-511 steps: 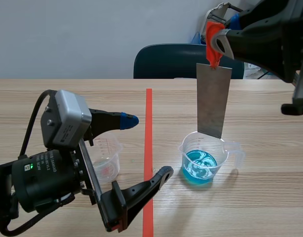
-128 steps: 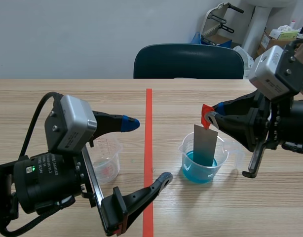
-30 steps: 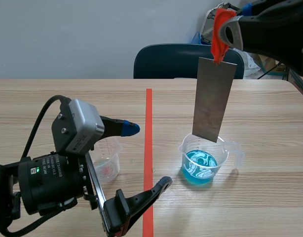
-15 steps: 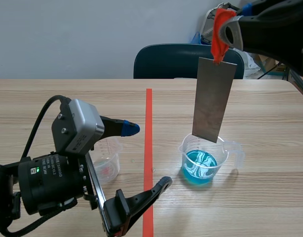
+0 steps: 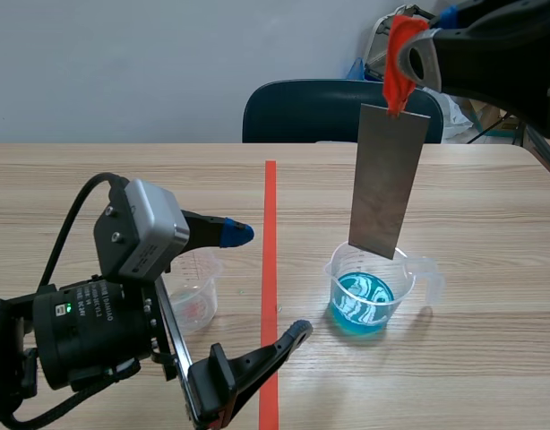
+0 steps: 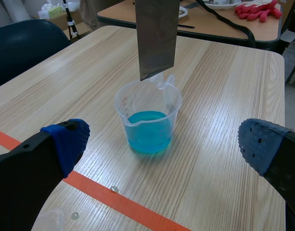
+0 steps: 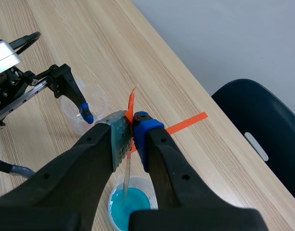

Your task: Do the redox reaction experiment

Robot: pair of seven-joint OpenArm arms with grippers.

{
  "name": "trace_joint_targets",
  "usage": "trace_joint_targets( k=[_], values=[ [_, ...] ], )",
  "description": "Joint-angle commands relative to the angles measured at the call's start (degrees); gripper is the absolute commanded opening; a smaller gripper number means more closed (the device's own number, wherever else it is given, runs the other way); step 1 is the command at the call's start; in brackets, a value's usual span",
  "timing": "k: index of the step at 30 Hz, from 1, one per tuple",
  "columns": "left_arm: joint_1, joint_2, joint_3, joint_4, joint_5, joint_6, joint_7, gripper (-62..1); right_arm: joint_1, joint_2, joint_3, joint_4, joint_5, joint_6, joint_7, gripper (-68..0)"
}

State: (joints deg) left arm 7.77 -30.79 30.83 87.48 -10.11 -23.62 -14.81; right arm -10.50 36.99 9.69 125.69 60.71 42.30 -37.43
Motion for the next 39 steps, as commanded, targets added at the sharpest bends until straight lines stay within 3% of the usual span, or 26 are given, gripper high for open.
trace_joint_targets(
  k=[1,36,37,39],
  values=[
    [0.0,0.4,-0.1,0.4,-0.6,0.4,-0.8,1.4,0.7,0.8,0.7,0.3,0.4,0.4,0.9,-66.9],
    [0.0,0.4,-0.1,0.4,-0.8,0.4,-0.8,1.4,0.7,0.8,0.7,0.3,0.4,0.4,0.9,-66.9],
    [0.0,0.4,-0.1,0.4,-0.8,0.4,-0.8,0.9,0.7,0.8,0.7,0.3,0.4,0.4,0.9,-66.9],
    [0.0,0.4,-0.1,0.4,-0.8,0.4,-0.8,-13.2,0.7,0.8,0.7,0.3,0.4,0.4,0.9,-66.9]
  ],
)
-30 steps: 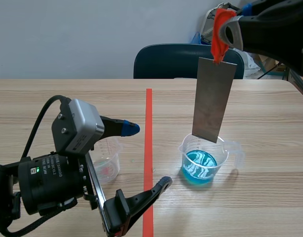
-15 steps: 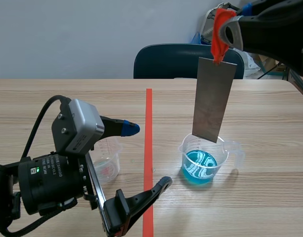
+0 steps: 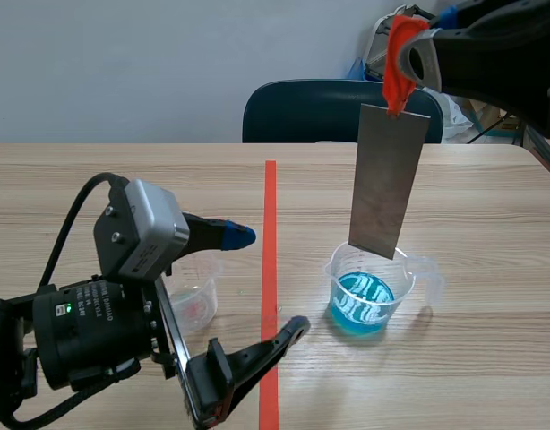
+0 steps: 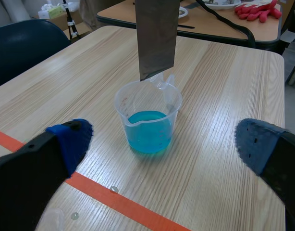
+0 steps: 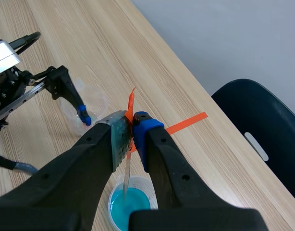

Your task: Do the redox reaction experiment

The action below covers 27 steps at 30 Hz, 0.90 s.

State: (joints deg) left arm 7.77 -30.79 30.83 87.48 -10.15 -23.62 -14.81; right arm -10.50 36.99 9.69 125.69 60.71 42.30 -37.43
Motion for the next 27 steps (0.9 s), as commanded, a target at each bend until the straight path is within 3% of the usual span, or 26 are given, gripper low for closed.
trace_joint_targets(
  k=[1,5,6,11,19,27],
  values=[
    [0.0,0.4,-0.1,0.4,-0.8,0.4,-0.8,-22.2,0.7,0.8,0.7,0.3,0.4,0.4,0.9,-66.9],
    [0.0,0.4,-0.1,0.4,-0.8,0.3,-0.8,-57.8,0.7,0.8,0.7,0.3,0.4,0.4,0.9,-66.9],
    [0.0,0.4,-0.1,0.4,-0.8,0.3,-0.8,-59.3,0.7,0.8,0.7,0.3,0.4,0.4,0.9,-66.9],
    [-0.1,0.9,-0.1,0.4,-1.9,0.7,-0.7,-59.3,0.7,0.8,0.7,0.3,0.4,0.4,0.9,-66.9],
    [-0.8,4.8,-0.1,0.4,-1.9,6.8,2.0,-59.3,0.7,0.8,0.7,0.3,0.4,0.4,0.9,-66.9],
    [-4.2,7.5,-0.1,0.4,-1.9,7.9,5.9,-59.3,0.7,0.8,0.7,0.3,0.4,0.4,0.9,-66.9]
  ],
)
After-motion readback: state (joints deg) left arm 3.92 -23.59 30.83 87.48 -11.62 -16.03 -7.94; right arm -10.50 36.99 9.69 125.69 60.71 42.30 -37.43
